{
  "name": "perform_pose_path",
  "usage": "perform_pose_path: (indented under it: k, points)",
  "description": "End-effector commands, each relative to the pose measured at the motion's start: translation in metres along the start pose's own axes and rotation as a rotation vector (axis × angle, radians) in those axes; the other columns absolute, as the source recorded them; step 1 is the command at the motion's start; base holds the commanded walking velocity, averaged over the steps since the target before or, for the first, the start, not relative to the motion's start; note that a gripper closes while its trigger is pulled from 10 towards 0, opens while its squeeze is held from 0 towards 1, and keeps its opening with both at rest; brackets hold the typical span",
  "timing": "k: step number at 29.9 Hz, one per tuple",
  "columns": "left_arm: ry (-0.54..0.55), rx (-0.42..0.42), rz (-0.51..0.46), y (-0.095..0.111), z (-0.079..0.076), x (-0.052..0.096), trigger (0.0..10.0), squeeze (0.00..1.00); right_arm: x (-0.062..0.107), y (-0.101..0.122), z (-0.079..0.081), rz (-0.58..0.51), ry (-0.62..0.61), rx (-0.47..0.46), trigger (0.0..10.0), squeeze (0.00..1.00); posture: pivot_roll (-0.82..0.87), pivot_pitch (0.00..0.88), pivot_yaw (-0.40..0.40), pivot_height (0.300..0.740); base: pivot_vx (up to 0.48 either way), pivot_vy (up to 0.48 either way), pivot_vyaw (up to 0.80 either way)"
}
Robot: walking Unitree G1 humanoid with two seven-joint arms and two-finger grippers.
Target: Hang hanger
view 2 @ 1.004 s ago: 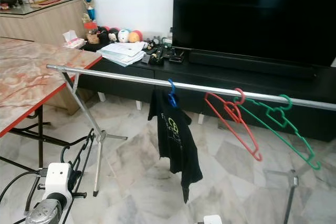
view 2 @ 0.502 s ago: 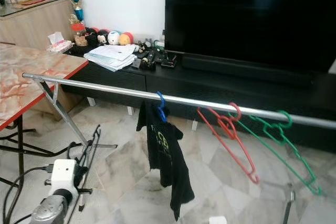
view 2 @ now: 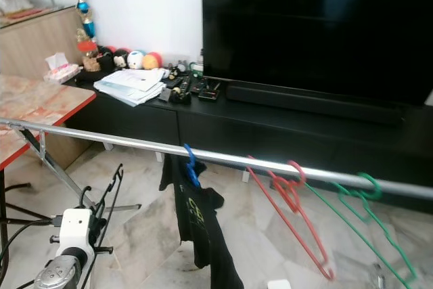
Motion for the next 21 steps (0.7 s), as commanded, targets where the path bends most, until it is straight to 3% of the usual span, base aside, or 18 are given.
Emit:
perform_pose_path:
  k: [1, 4, 6, 10, 12, 14, 21]
  points:
    - [-0.002, -0.006, -0.025, 0.008, -0.001, -0.002, 10.0, 0.0, 0.0, -0.001, -0.001, 0.001, 0.001, -0.001, 10.0, 0.0, 0.07, 0.0, 0.014, 0.74, 0.0, 0.0, 0.0]
    - [-0.036, -0.01, -0.012, 0.007, -0.004, -0.004, 10.0, 0.0, 0.0, -0.001, 0.0, 0.0, 0.003, -0.002, 10.0, 0.0, 0.07, 0.0, 0.017, 0.74, 0.0, 0.0, 0.0]
    - [-0.136, -0.039, -0.001, 0.01, -0.012, -0.004, 10.0, 0.0, 0.0, -0.001, 0.0, -0.001, 0.004, -0.003, 10.0, 0.0, 0.07, 0.0, 0.017, 0.74, 0.0, 0.0, 0.0]
    - [-0.278, -0.168, 0.014, 0.016, -0.019, -0.002, 10.0, 0.0, 0.0, -0.001, 0.0, -0.001, 0.003, -0.004, 10.0, 0.0, 0.07, 0.0, 0.021, 0.74, 0.0, 0.0, 0.0]
    - [-0.3, -0.187, 0.017, 0.017, -0.02, -0.002, 10.0, 0.0, 0.0, -0.001, 0.0, -0.002, 0.004, -0.005, 10.0, 0.0, 0.07, 0.0, 0.021, 0.74, 0.0, 0.0, 0.0]
    - [-0.379, -0.272, 0.032, 0.021, -0.024, 0.0, 10.0, 0.0, 0.0, 0.0, 0.0, -0.004, 0.005, -0.005, 10.0, 0.0, 0.07, 0.0, 0.021, 0.74, 0.0, 0.0, 0.0]
    - [-0.425, -0.357, -0.009, 0.04, -0.029, -0.005, 10.0, 0.0, 0.0, 0.001, 0.0, -0.006, 0.003, -0.001, 10.0, 0.0, 0.07, 0.0, 0.021, 0.74, 0.0, 0.0, 0.0]
Point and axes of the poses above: a point about 5 cm out from each wrist's last joint towards the gripper, its own x axis pointing back from the gripper into the wrist, its own y axis along the axis of the wrist's last joint, z = x × y, the point moved 6 cm from there along -x, pointing out of the wrist towards the gripper, and after that the axes turned 8 degrees about x, right-handed, at the moved point
